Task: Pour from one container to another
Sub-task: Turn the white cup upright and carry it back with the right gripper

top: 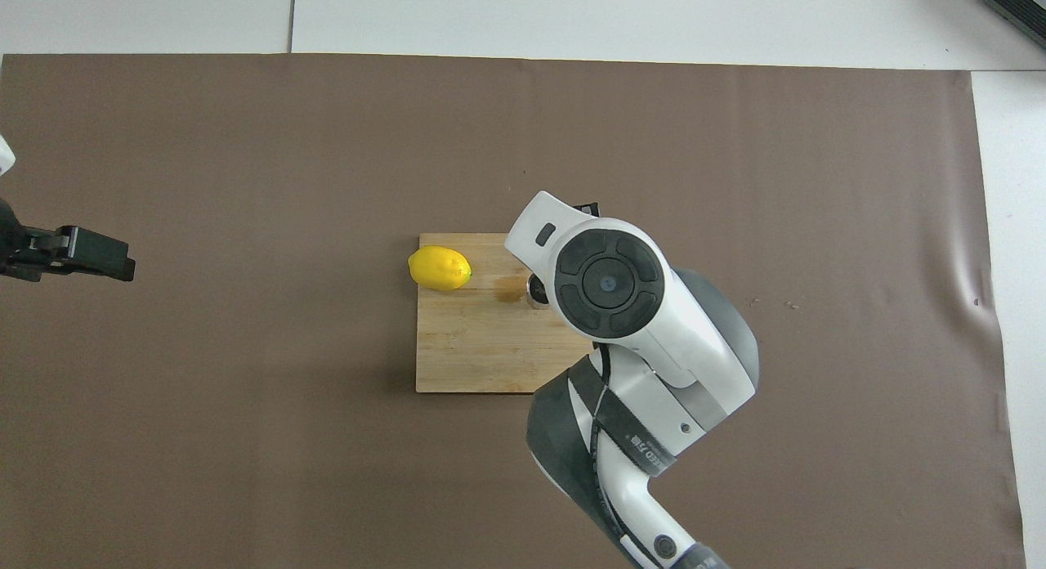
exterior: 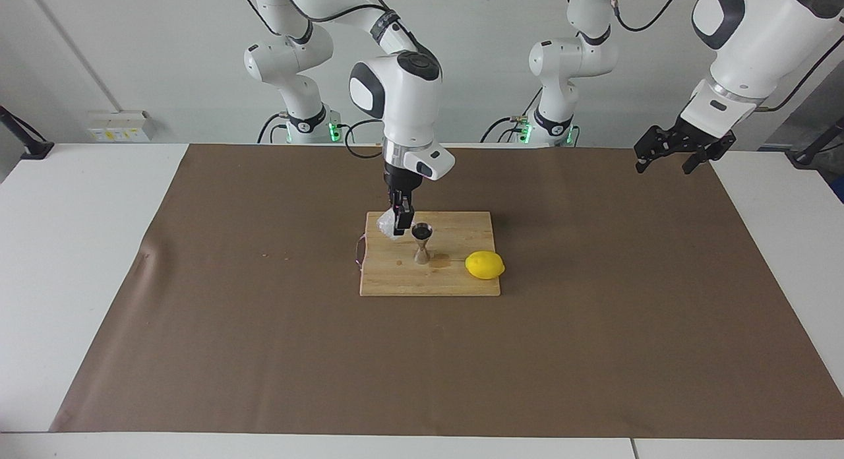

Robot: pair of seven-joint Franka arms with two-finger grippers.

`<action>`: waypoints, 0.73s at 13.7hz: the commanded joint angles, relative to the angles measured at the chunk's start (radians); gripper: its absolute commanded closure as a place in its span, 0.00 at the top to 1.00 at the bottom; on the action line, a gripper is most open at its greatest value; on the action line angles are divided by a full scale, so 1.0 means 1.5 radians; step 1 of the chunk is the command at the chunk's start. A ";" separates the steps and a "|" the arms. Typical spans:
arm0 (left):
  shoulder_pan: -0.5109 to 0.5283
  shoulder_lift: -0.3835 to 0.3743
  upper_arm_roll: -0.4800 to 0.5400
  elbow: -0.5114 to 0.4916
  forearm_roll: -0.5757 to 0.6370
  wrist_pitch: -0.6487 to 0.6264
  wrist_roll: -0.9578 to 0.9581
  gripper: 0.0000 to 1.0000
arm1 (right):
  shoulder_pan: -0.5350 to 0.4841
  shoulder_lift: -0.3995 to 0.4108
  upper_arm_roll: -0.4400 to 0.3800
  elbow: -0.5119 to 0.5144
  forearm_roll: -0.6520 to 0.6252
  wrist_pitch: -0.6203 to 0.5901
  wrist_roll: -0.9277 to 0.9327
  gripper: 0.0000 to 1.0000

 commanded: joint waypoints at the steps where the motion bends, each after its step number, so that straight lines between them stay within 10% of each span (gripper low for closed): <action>1: 0.007 -0.007 -0.005 -0.004 0.008 -0.009 0.006 1.00 | -0.032 -0.018 0.010 -0.016 0.045 0.004 -0.015 0.01; 10: 0.007 -0.007 -0.005 -0.004 0.008 -0.009 0.006 1.00 | -0.186 -0.033 0.009 -0.139 0.285 0.095 -0.239 0.01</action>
